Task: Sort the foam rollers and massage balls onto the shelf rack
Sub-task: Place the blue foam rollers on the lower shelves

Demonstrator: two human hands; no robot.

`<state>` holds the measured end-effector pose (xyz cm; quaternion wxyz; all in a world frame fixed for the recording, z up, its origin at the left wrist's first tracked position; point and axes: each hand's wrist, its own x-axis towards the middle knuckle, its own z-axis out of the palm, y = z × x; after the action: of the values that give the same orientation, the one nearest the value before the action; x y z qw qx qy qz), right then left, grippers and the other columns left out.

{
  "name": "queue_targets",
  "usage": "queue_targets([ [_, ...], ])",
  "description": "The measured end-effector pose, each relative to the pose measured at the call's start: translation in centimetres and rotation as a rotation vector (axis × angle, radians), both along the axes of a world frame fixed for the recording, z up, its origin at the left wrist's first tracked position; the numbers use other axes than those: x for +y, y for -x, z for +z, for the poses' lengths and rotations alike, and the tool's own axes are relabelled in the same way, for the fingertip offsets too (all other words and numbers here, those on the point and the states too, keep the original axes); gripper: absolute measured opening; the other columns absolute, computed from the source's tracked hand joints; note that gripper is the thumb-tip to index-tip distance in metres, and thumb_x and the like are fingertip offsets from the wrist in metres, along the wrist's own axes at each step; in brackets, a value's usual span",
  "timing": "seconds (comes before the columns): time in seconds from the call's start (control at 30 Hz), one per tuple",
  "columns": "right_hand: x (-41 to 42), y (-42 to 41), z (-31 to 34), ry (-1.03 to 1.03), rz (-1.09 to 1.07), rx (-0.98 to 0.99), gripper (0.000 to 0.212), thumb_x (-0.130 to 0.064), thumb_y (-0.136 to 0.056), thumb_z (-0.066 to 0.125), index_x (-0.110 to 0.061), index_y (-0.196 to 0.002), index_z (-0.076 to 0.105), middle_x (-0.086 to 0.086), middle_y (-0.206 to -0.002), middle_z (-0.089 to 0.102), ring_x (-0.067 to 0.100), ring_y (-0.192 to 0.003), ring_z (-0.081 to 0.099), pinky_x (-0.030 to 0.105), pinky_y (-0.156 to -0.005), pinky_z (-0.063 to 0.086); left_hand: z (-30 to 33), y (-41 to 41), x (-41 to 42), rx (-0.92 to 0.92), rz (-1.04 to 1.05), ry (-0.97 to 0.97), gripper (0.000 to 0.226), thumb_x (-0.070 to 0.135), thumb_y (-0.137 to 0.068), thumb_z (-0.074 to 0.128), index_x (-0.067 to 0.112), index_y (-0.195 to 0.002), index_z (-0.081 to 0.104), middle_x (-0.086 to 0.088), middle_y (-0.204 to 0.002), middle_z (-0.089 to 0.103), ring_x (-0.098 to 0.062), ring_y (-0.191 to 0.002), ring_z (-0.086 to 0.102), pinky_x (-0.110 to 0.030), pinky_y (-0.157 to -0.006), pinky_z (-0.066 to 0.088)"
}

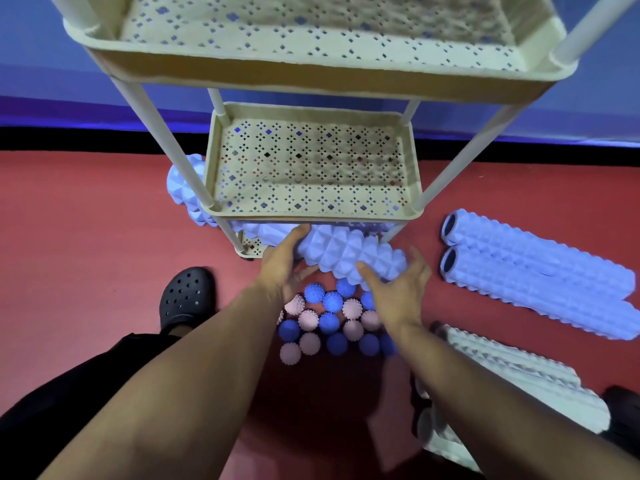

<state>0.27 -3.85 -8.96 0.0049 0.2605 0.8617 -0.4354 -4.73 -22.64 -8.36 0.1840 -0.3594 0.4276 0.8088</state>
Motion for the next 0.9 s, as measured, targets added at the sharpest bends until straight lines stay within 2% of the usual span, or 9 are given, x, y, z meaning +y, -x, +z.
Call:
queue_targets([
  [0.1, 0.1, 0.6, 0.5, 0.616, -0.272, -0.118, 0.070, -0.044, -0.076, 0.083, -0.023, -0.129, 0.042, -0.006, -0.123, 0.055, 0.019, -0.110, 0.064, 0.049, -0.084, 0.060, 0.0, -0.5, -0.3, 0.026, -0.026, -0.005, 0.043, 0.025, -0.087, 0.074, 0.004, -0.123, 0.065, -0.010, -0.109, 0.075, -0.020, -0.093, 0.073, -0.039, -0.083, 0.060],
  [0.17, 0.2, 0.7, 1.0, 0.772, -0.341, -0.125, 0.057, -0.037, -0.083, 0.080, -0.019, -0.124, 0.047, -0.002, -0.122, 0.060, 0.020, -0.104, 0.068, 0.046, -0.071, 0.062, -0.1, -0.7, -0.4, 0.039, -0.031, -0.015, 0.045, 0.023, -0.088, 0.073, 0.003, -0.126, 0.063, -0.011, -0.111, 0.074, -0.021, -0.097, 0.073, -0.039, -0.082, 0.060],
  [0.3, 0.2, 0.7, 0.9, 0.818, -0.464, -0.095, 0.049, -0.033, -0.083, 0.081, -0.016, -0.120, 0.053, 0.000, -0.116, 0.066, 0.023, -0.099, 0.070, 0.045, -0.067, 0.062, -0.2, -0.6, -0.6, 0.045, -0.044, -0.016, 0.036, 0.020, -0.089, 0.071, 0.004, -0.121, 0.064, -0.008, -0.105, 0.076, -0.018, -0.091, 0.074, -0.039, -0.082, 0.060],
  [0.47, 0.1, 0.7, 0.1, 0.893, -0.420, -0.150, 0.056, -0.046, -0.081, 0.079, -0.010, -0.123, 0.065, 0.006, -0.115, 0.074, 0.018, -0.100, 0.073, 0.029, -0.065, 0.059, -0.3, -0.4, -0.4, 0.074, -0.021, -0.062, 0.024, 0.019, -0.092, 0.067, 0.009, -0.113, 0.064, -0.002, -0.096, 0.076, -0.014, -0.083, 0.074, -0.035, -0.081, 0.060],
  [0.57, -0.1, 0.8, -0.6, 0.862, -0.411, -0.136, 0.081, -0.057, -0.066, 0.086, -0.010, -0.126, 0.060, 0.007, -0.118, 0.072, 0.019, -0.101, 0.073, 0.033, -0.072, 0.061, -0.4, -0.6, -0.1, 0.104, -0.066, -0.058, 0.033, 0.022, -0.089, 0.073, 0.011, -0.119, 0.064, -0.004, -0.108, 0.076, -0.019, -0.099, 0.073, -0.039, -0.090, 0.058],
  [0.67, -1.0, 1.2, -0.6, 0.763, -0.408, -0.139, 0.100, -0.069, -0.048, 0.088, -0.011, -0.124, 0.056, 0.006, -0.112, 0.073, 0.018, -0.096, 0.074, 0.045, -0.084, 0.061, -0.2, -1.1, 1.5, 0.079, -0.105, -0.046, 0.053, 0.024, -0.080, 0.082, 0.008, -0.124, 0.057, -0.006, -0.107, 0.075, -0.023, -0.096, 0.073, -0.038, -0.079, 0.060],
  [0.73, -1.6, 1.6, -0.5, 0.735, -0.391, -0.114, 0.097, -0.069, -0.050, 0.087, -0.012, -0.122, 0.055, 0.005, -0.109, 0.073, 0.018, -0.094, 0.074, 0.048, -0.087, 0.059, -0.4, -1.4, 2.9, 0.057, -0.105, -0.081, 0.067, 0.023, -0.078, 0.084, 0.008, -0.133, 0.050, -0.009, -0.112, 0.074, -0.023, -0.096, 0.074, -0.041, -0.078, 0.060],
  [0.8, -1.9, 2.0, -0.5, 0.733, -0.378, -0.083, 0.090, -0.063, -0.055, 0.086, -0.012, -0.121, 0.052, 0.006, -0.110, 0.072, 0.019, -0.094, 0.074, 0.048, -0.086, 0.060, -0.3, -1.8, 4.2, 0.052, -0.140, -0.100, 0.063, 0.023, -0.081, 0.082, 0.009, -0.135, 0.053, -0.008, -0.111, 0.075, -0.020, -0.093, 0.074, -0.046, -0.085, 0.059],
  [0.9, -2.0, 2.4, -0.4, 0.683, -0.333, -0.054, 0.080, -0.060, -0.057, 0.085, -0.014, -0.115, 0.053, 0.009, -0.106, 0.072, 0.022, -0.092, 0.074, 0.052, -0.081, 0.060, -0.5, -1.9, 5.4, 0.068, -0.120, -0.141, 0.060, 0.025, -0.082, 0.081, 0.006, -0.134, 0.057, -0.012, -0.117, 0.072, -0.023, -0.105, 0.071, -0.043, -0.089, 0.058],
])
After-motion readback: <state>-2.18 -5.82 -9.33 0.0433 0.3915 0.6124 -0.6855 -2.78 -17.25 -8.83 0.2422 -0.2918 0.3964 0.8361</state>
